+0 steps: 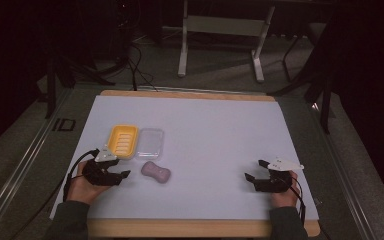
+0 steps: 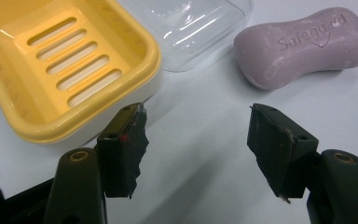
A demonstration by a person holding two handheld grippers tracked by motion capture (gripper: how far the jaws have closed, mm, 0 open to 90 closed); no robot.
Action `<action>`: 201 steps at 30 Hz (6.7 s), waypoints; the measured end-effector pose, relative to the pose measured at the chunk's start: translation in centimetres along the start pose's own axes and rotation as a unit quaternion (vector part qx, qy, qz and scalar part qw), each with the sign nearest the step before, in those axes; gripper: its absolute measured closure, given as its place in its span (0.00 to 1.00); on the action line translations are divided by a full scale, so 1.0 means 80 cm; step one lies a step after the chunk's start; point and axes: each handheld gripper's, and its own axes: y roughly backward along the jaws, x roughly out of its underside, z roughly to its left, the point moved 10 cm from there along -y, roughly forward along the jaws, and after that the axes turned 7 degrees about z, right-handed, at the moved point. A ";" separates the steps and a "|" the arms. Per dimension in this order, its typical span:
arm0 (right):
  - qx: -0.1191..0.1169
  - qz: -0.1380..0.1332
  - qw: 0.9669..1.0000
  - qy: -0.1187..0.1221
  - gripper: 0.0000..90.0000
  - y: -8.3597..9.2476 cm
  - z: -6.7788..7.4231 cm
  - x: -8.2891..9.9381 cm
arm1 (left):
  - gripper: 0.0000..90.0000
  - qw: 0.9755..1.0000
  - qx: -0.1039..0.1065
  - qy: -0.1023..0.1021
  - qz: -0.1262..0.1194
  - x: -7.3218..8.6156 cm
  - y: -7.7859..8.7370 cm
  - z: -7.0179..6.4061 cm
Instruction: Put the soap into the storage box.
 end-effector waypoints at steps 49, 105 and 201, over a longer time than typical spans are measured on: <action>0.000 -0.002 1.000 0.001 0.22 0.000 0.000 0.000 | 1.00 0.990 0.078 -0.113 0.026 -0.036 -0.005 -0.065; -0.003 -0.001 1.000 -0.008 0.22 0.000 -0.001 0.000 | 0.99 0.974 0.113 -0.182 0.073 -0.057 -0.064 -0.134; -0.003 0.000 1.000 -0.008 0.22 0.001 -0.002 0.000 | 0.48 0.931 0.097 -0.257 0.240 -0.084 -0.087 -0.081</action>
